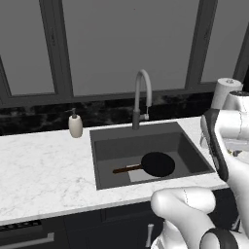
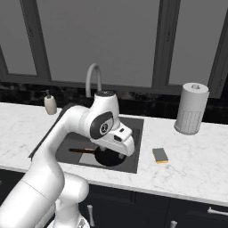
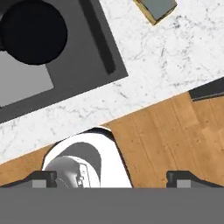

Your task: Pick the pan and sponge and place them into the sink. Then turn on the water.

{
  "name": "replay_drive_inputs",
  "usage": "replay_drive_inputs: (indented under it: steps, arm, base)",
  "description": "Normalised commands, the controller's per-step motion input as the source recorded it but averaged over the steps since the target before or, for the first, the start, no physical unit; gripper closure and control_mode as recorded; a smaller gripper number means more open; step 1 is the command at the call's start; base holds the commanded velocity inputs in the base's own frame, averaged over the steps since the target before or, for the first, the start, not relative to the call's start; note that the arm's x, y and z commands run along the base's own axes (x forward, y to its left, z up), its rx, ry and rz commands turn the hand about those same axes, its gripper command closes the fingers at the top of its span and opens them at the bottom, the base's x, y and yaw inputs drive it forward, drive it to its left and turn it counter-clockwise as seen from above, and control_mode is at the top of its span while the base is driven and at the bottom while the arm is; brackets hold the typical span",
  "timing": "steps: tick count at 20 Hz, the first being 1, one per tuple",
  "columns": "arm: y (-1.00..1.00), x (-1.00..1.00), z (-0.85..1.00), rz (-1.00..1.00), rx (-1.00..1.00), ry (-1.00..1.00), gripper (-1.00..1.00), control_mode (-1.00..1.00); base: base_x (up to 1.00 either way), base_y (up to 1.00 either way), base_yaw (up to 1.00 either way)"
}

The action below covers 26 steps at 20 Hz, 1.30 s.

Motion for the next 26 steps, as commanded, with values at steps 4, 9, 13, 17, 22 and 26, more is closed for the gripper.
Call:
replay_drive_inputs:
  steps: [4,9,13,17,22,26]
  arm:
    - [-0.61,0.23,0.0,0.57,0.05,0.09,-1.0,-1.0]
    - [-0.65,0.46,0.0,0.51,0.05,0.09,-1.0,-1.0]
    - [-0.63,0.54,0.0,0.4,0.06,0.16,-1.0,-1.0]
    - [-0.42,0.6,-0.05,0.33,0.01,0.17,-1.0,-1.0]
    - [-0.02,0.7,-0.47,0.2,0.0,0.07,-1.0,-1.0]
    - [-0.04,0.61,-0.6,0.09,0.02,-0.01,-1.0,-1.0]
  base:
    - [0.0,0.0,0.0]
    - [0.0,0.0,0.0]
    - [0.0,0.0,0.0]
    - [0.0,0.0,0.0]
    - [0.0,0.0,0.0]
    - [0.0,0.0,0.0]
